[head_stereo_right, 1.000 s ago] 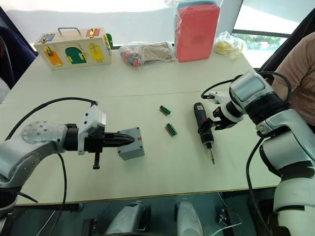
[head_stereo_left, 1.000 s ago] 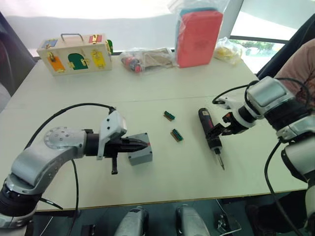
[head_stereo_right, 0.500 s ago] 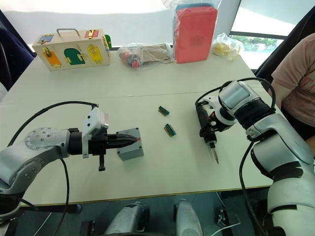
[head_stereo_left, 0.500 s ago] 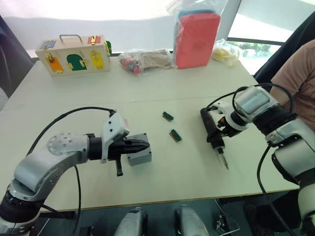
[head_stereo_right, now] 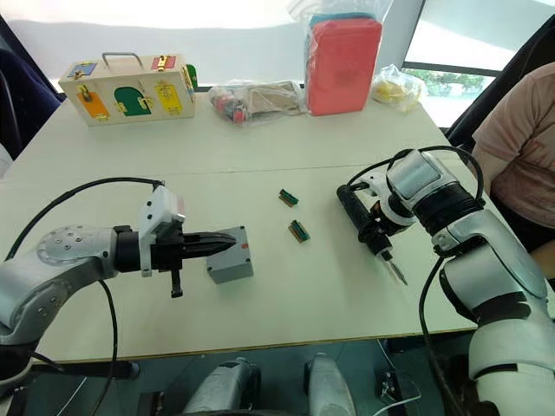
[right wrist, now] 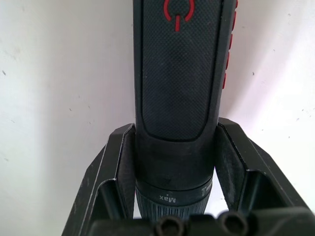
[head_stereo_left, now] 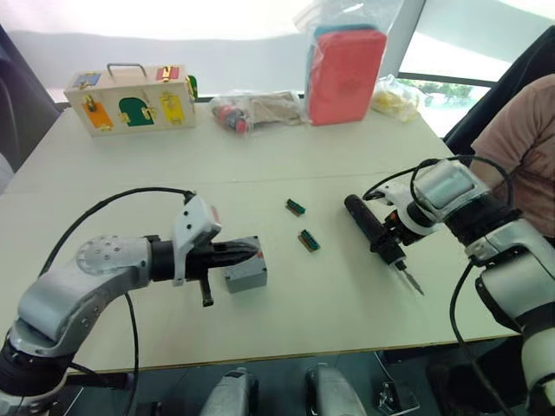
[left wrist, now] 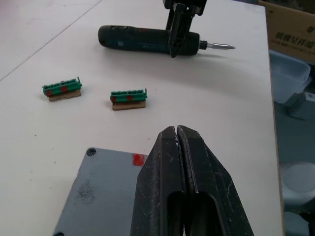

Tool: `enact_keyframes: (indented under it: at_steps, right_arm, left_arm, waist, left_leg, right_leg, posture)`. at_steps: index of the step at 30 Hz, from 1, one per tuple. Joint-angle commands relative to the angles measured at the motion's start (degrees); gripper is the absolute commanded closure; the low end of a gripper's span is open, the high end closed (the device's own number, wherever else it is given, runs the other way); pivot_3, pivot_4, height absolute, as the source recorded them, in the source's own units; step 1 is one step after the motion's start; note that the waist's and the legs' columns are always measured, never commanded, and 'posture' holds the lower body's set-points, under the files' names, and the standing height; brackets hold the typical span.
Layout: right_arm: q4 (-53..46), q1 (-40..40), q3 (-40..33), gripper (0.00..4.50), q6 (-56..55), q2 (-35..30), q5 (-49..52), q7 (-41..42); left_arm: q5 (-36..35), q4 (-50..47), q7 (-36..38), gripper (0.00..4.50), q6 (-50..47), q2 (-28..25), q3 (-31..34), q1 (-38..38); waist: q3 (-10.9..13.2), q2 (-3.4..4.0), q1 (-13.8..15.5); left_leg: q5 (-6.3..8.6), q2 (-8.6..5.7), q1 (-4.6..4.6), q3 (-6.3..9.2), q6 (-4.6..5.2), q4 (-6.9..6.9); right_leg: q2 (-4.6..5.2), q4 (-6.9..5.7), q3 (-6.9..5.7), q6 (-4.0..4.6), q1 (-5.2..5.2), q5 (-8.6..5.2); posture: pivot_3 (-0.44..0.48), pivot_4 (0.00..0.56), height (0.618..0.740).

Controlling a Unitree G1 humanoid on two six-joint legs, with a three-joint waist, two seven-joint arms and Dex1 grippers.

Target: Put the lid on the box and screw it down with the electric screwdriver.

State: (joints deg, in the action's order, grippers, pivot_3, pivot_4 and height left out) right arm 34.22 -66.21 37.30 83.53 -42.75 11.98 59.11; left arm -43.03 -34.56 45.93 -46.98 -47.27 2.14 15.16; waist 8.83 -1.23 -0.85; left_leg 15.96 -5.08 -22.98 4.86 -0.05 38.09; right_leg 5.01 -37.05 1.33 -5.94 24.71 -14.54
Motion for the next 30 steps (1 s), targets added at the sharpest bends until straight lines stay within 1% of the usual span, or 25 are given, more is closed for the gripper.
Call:
enact_keyframes:
  at_steps: [1,2,4,5,6,7,9,10,13,16,17,19,22,26,30]
  right_arm:
    - [2.0,-6.5,-9.1,2.75,-0.7,0.1,4.0,2.9]
    - [1.9,-7.8,-12.1,2.75,-0.8,-0.1,5.3,3.3]
    - [-0.7,-7.8,-20.0,2.75,-6.6,-0.4,8.4,4.0]
    - [-1.9,-7.3,-22.8,2.75,-8.6,-0.4,9.5,4.0]
    - [-3.0,-6.9,-26.3,2.75,-8.7,0.0,10.7,2.8]
    - [-5.1,-5.7,-31.6,2.75,-11.0,1.0,12.5,0.9]
    - [-11.2,-1.7,-42.5,2.75,-16.5,3.7,16.2,-3.4]
    - [-14.4,0.2,-46.1,2.75,-17.9,4.7,17.5,-4.8]
    - [-20.8,3.2,-52.4,2.75,-18.0,8.3,21.1,-9.1]
    - [-26.9,4.4,-59.8,2.75,-18.6,15.6,28.2,-13.9]
    - [-28.8,5.0,-60.8,2.75,-18.5,17.6,30.0,-15.0]
    - [-33.5,7.4,-60.4,2.75,-21.3,21.4,31.1,-16.8]
    - [-40.5,12.8,-55.8,2.75,-27.2,25.9,30.4,-17.4]
    - [-44.8,17.7,-50.7,2.75,-33.7,30.4,29.1,-18.5]
    - [-45.8,21.3,-44.8,2.75,-41.4,34.1,26.1,-18.8]
  left_arm:
    - [-1.8,-0.1,0.0,4.5,-0.4,-0.9,4.1,-0.6]
    - [-2.0,0.5,0.1,4.5,-0.5,-0.9,4.6,-0.5]
    - [-2.2,1.7,0.7,4.5,-0.5,-1.1,5.0,-0.2]
    - [-2.2,2.1,0.9,4.5,-0.4,-1.2,5.1,-0.1]
    - [-2.1,2.8,1.5,4.5,-0.2,-1.6,5.3,-0.2]
    - [-1.7,3.5,2.1,4.5,0.0,-2.1,5.4,-0.1]
    - [-1.5,5.0,3.1,4.5,0.2,-3.0,5.5,0.5]
    - [-1.5,5.8,3.4,4.5,0.1,-3.3,5.5,1.0]
    - [-1.6,7.8,4.4,4.5,0.0,-4.1,5.9,1.9]
    - [-1.2,9.0,4.9,4.5,-0.1,-4.7,5.6,2.5]
    - [-1.0,9.0,5.0,4.5,-0.1,-4.8,5.4,2.5]
    - [-1.2,8.9,5.1,4.5,-0.3,-4.9,5.5,2.2]
    - [-0.9,8.2,4.7,4.5,-0.5,-5.2,5.7,1.3]
    - [-0.6,7.4,3.9,4.5,-0.6,-5.4,5.7,0.7]
    - [0.7,5.3,2.6,4.5,-0.4,-5.7,4.7,-0.4]
  waist:
    - [0.3,0.42,-0.1]
    - [0.4,0.6,-0.1]
    - [0.5,0.81,0.0]
    - [0.5,0.82,0.0]
    - [0.5,0.83,0.0]
    - [0.5,0.83,0.1]
    - [0.5,0.81,0.1]
    - [0.5,0.81,0.1]
    - [0.5,0.81,0.3]
    - [0.5,0.83,0.1]
    - [0.5,0.83,-0.1]
    - [0.5,0.84,-0.3]
    - [0.5,0.83,-0.3]
    - [0.5,0.84,-0.3]
    - [0.5,0.84,-0.2]
  left_leg:
    - [0.0,-0.02,-0.08,-0.04,0.01,0.0]
    - [-0.03,-0.03,-0.17,-0.09,-0.04,0.0]
    - [-0.12,-0.03,-0.45,-0.12,-0.2,0.0]
    - [-0.16,-0.01,-0.56,-0.12,-0.24,-0.07]
    - [-0.16,0.02,-0.56,-0.1,-0.25,-0.12]
    - [-0.16,0.03,-0.56,-0.09,-0.25,-0.18]
    - [-0.16,0.01,-0.56,-0.08,-0.25,-0.16]
    - [-0.16,0.0,-0.55,-0.08,-0.25,-0.14]
    - [-0.15,-0.03,-0.54,-0.05,-0.23,-0.02]
    - [-0.15,-0.04,-0.53,-0.08,-0.23,0.0]
    - [-0.16,-0.03,-0.53,-0.07,-0.24,-0.02]
    - [-0.17,0.02,-0.53,-0.07,-0.26,-0.1]
    - [-0.18,0.04,-0.53,-0.04,-0.28,-0.15]
    - [-0.19,-0.01,-0.52,-0.08,-0.29,-0.04]
    - [-0.2,-0.01,-0.52,-0.05,-0.3,-0.04]
  right_leg:
    - [0.01,-0.01,0.01,0.0,0.1,0.0]
    - [0.02,-0.06,0.06,0.0,0.24,0.0]
    - [0.02,-0.15,0.08,-0.01,0.62,0.0]
    - [0.0,-0.18,0.08,-0.01,0.76,0.01]
    - [-0.01,-0.17,0.05,-0.01,0.76,0.0]
    - [-0.02,-0.15,0.04,-0.01,0.77,0.0]
    - [-0.01,-0.13,0.04,-0.01,0.73,0.0]
    - [0.0,-0.12,0.05,-0.01,0.69,0.01]
    - [0.03,-0.14,0.03,-0.02,0.59,0.01]
    - [0.04,-0.19,0.04,-0.02,0.63,0.01]
    - [0.03,-0.21,0.05,-0.02,0.66,0.01]
    - [-0.01,-0.2,0.07,-0.02,0.72,0.01]
    - [-0.02,-0.19,0.08,-0.02,0.72,0.01]
    - [0.0,-0.27,0.08,-0.02,0.69,0.01]
    - [-0.01,-0.29,0.07,-0.02,0.71,0.01]
  posture:
    - [0.0,0.15,0.74]
    - [0.0,0.15,0.74]
    - [0.0,0.15,0.74]
    - [0.0,0.15,0.74]
    - [0.0,0.15,0.74]
    - [0.0,0.15,0.74]
    - [0.0,0.15,0.74]
    - [0.0,0.15,0.74]
    - [0.0,0.15,0.74]
    - [0.0,0.15,0.74]
    - [0.0,0.15,0.74]
    - [0.0,0.15,0.74]
    - [0.0,0.15,0.74]
    - [0.0,0.15,0.74]
    - [0.0,0.15,0.74]
